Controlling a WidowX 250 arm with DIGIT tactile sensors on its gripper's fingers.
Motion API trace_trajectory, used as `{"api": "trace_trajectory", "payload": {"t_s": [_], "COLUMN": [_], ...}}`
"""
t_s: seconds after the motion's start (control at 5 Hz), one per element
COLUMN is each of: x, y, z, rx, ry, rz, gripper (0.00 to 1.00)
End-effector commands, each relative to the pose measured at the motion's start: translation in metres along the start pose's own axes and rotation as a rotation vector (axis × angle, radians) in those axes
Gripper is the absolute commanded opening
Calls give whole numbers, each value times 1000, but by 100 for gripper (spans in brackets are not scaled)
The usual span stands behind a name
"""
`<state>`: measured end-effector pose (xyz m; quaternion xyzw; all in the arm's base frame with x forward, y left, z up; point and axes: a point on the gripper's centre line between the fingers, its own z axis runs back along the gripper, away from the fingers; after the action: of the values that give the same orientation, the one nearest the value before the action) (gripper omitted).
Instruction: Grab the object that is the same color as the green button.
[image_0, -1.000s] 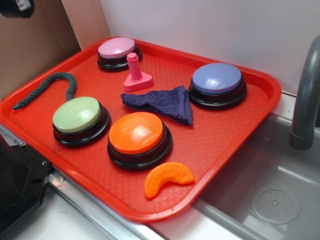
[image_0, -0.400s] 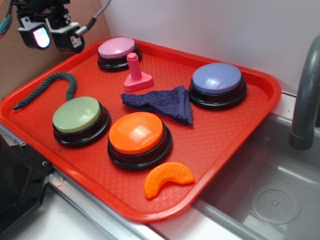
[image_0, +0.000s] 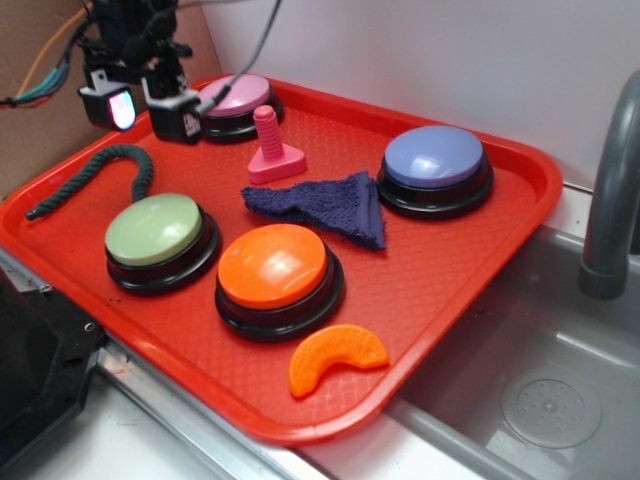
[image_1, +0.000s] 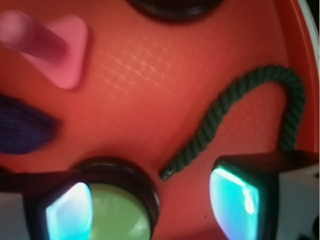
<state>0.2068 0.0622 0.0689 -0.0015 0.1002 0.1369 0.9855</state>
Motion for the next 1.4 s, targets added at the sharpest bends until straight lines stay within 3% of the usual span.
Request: {"api": "trace_trajectory", "payload": {"t_s": [0.0, 0.4, 0.6, 1.2], "x": [9, 2, 1, 24], "y": [17, 49, 58, 16], "z": [-21, -25, -27, -71], "rx": [86, 77, 27, -17], "ry": [8, 4, -9, 84], "rz": [-20, 24, 24, -141], "gripper": [100, 100, 100, 100]}}
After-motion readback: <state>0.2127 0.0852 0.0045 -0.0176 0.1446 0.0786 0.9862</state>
